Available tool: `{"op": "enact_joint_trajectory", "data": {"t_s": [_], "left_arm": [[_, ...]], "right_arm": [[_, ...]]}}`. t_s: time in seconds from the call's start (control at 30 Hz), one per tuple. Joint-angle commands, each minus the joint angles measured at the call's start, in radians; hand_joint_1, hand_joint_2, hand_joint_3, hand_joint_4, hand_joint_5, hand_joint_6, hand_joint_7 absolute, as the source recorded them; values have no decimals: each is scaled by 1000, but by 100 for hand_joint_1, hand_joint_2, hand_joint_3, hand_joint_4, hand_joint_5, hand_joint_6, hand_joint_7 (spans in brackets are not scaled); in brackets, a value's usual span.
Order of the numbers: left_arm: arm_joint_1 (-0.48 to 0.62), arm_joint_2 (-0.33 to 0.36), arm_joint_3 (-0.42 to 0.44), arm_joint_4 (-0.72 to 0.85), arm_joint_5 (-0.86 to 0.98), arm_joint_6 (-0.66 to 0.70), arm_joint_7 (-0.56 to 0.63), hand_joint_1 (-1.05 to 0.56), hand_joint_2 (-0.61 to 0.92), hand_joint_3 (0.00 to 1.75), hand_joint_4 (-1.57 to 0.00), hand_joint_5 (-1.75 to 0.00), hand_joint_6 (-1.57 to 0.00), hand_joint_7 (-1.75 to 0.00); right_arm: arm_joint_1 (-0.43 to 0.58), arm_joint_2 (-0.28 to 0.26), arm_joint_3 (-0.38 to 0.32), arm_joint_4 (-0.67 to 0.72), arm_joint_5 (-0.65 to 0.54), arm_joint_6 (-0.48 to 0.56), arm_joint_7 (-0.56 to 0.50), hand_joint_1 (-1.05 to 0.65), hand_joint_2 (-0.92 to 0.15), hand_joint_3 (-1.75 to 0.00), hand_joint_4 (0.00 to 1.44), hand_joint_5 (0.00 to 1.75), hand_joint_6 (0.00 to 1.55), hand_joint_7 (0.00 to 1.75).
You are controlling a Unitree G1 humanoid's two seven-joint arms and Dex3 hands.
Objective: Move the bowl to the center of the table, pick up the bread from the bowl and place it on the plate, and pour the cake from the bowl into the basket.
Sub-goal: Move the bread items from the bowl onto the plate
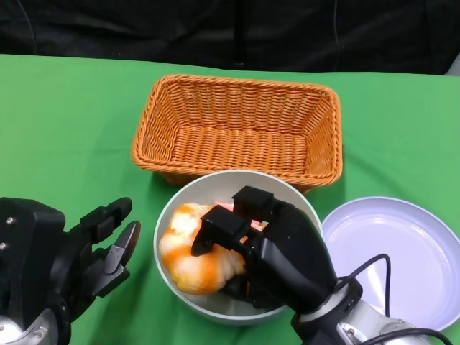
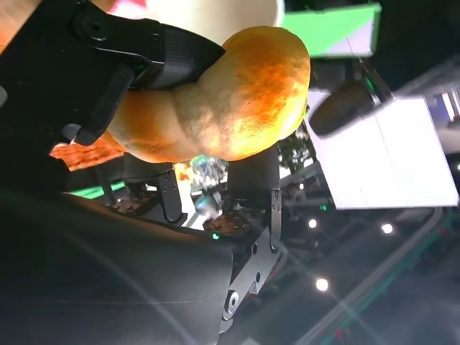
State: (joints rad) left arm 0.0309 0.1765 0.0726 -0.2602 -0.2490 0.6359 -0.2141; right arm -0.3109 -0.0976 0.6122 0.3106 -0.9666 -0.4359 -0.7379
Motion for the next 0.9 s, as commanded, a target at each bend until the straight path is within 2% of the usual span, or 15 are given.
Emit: {"op": "enact_joint_trajectory", "data": {"t_s": [0.03, 0.07, 0.13, 0.27, 0.33, 0.5, 0.77, 0.9], "left_arm": [[2, 16, 6, -4, -4, 2, -9, -78, 92, 59, 0, -39, -15, -1], [2, 16, 6, -3, -5, 1, -10, -78, 92, 60, 0, -40, -15, -1], [2, 16, 7, 2, -7, -2, -14, -78, 92, 59, 0, -42, -16, -1], [0, 19, 5, 10, -4, -7, -18, -78, 92, 59, 0, -42, -15, -1], [1, 19, 5, 12, -3, -10, -21, -78, 92, 59, 0, -43, -16, -1], [1, 14, 10, 19, -4, -21, -21, -77, 92, 58, 0, -46, -16, -1], [4, 8, 12, 18, -6, -42, -15, -78, 92, 56, 0, -45, -16, -1], [19, 10, -4, 9, 29, -102, -4, -77, 92, 58, 0, -52, -18, -1]], "right_arm": [[19, -12, -38, -53, 32, -4, -7, -16, -23, -132, 100, 175, 77, 175], [25, -11, -49, -64, 52, -18, -4, -16, -23, -131, 101, 175, 78, 175], [43, -13, -75, -105, 114, -39, 37, -19, -26, -145, 102, 175, 78, 175], [82, -13, -121, -182, 207, -51, 123, -22, -26, -156, 102, 175, 78, 173], [96, -13, -143, -214, 237, -54, 154, -20, -20, -164, 102, 175, 79, 171], [139, -24, -200, -296, 277, -43, 227, -24, -15, -173, 103, 175, 81, 167], [217, -70, -315, -414, 380, -57, 352, -20, -11, -175, 100, 175, 82, 159], [245, -96, -380, -443, 425, -79, 385, -16, -10, -174, 99, 175, 83, 159]]}}
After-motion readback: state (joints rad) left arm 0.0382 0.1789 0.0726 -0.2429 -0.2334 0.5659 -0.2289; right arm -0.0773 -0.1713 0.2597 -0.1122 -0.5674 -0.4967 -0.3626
